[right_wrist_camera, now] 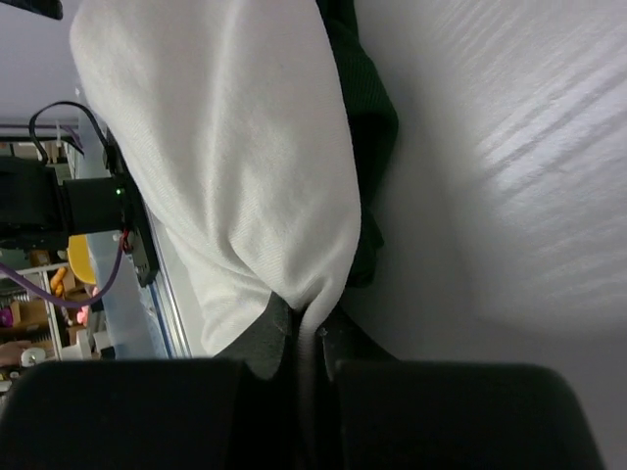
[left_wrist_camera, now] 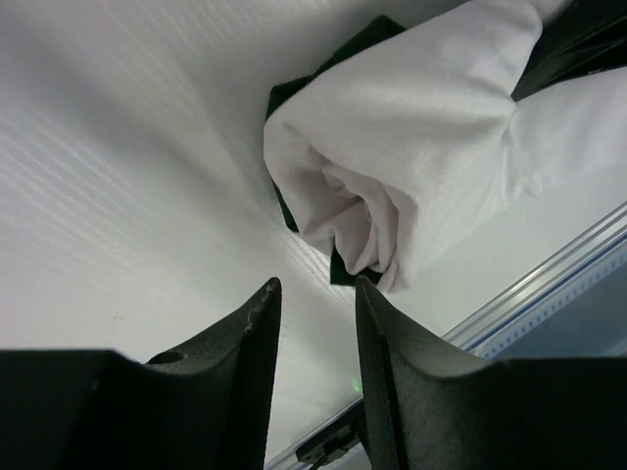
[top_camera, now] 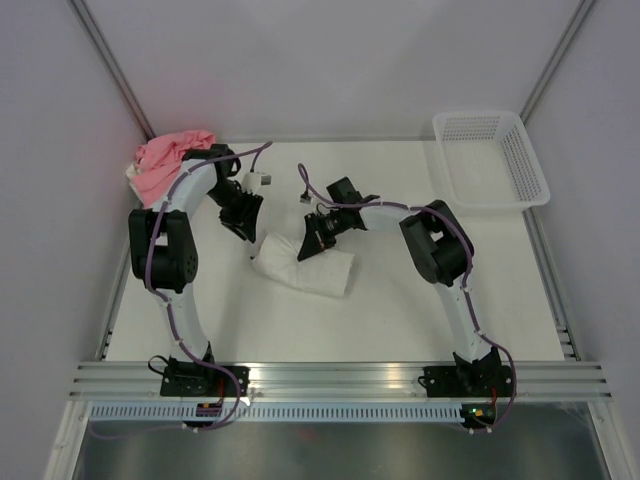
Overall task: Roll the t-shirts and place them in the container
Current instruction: Place the rolled tshirt into the container
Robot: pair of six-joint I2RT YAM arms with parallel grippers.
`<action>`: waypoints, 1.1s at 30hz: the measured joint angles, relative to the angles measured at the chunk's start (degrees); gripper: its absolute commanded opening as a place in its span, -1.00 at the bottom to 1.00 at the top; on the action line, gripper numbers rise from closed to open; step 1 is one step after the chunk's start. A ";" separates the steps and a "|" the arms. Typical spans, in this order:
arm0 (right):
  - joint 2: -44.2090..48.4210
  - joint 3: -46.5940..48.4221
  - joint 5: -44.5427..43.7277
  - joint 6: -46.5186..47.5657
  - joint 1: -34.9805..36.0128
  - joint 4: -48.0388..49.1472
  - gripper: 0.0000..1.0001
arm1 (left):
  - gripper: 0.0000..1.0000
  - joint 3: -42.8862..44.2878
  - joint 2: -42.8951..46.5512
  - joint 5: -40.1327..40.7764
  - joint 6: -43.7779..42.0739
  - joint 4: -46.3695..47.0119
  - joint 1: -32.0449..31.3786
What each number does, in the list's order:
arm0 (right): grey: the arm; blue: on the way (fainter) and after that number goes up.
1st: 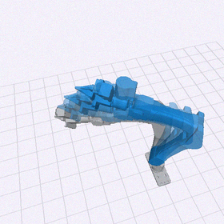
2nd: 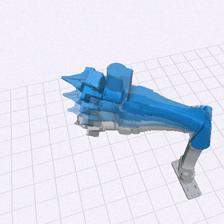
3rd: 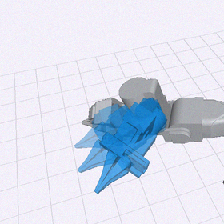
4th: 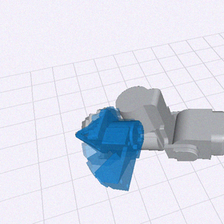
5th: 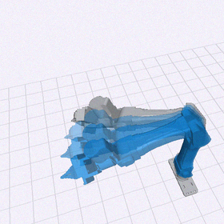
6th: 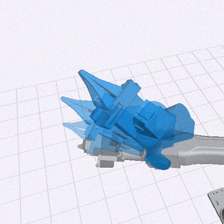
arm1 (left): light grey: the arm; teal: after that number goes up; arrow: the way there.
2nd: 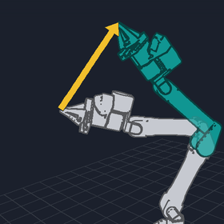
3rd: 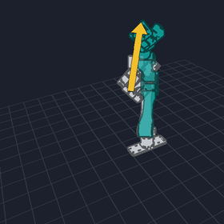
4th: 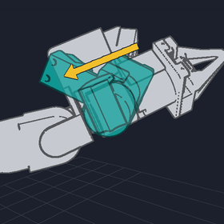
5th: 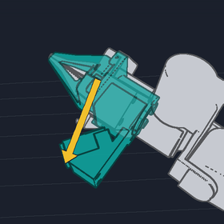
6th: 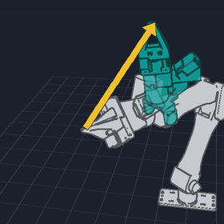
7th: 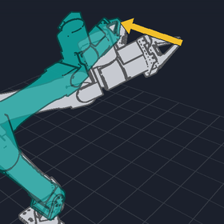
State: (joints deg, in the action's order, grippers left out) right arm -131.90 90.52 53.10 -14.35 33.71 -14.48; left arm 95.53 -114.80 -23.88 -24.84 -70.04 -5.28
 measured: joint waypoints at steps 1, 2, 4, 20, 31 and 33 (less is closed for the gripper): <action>0.17 0.00 -0.09 -0.72 -0.44 0.33 -0.99 | -0.16 0.44 0.17 0.07 0.00 -0.24 0.00; 0.46 0.00 -0.28 -1.25 -0.98 0.52 -1.00 | -0.15 0.72 0.33 0.09 0.00 -0.37 0.00; 1.38 0.00 -0.66 -1.99 -2.45 0.66 -0.99 | -0.15 1.07 0.76 0.22 0.00 -0.57 0.00; 8.41 -1.18 -2.71 -8.37 -11.82 6.32 -0.99 | -0.15 1.16 1.14 0.87 0.00 -1.49 0.00; 10.93 -0.35 -3.34 -8.94 -18.73 6.32 -1.00 | -0.15 1.16 1.14 0.87 0.00 -1.49 0.00; 11.34 -0.33 -3.72 -9.18 -20.37 6.40 -0.99 | -0.15 1.16 1.14 0.87 0.00 -1.49 0.00</action>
State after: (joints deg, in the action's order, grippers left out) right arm -120.55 90.19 49.39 -23.53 13.34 -8.08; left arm 96.68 -113.67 -23.00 -24.84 -71.53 -5.28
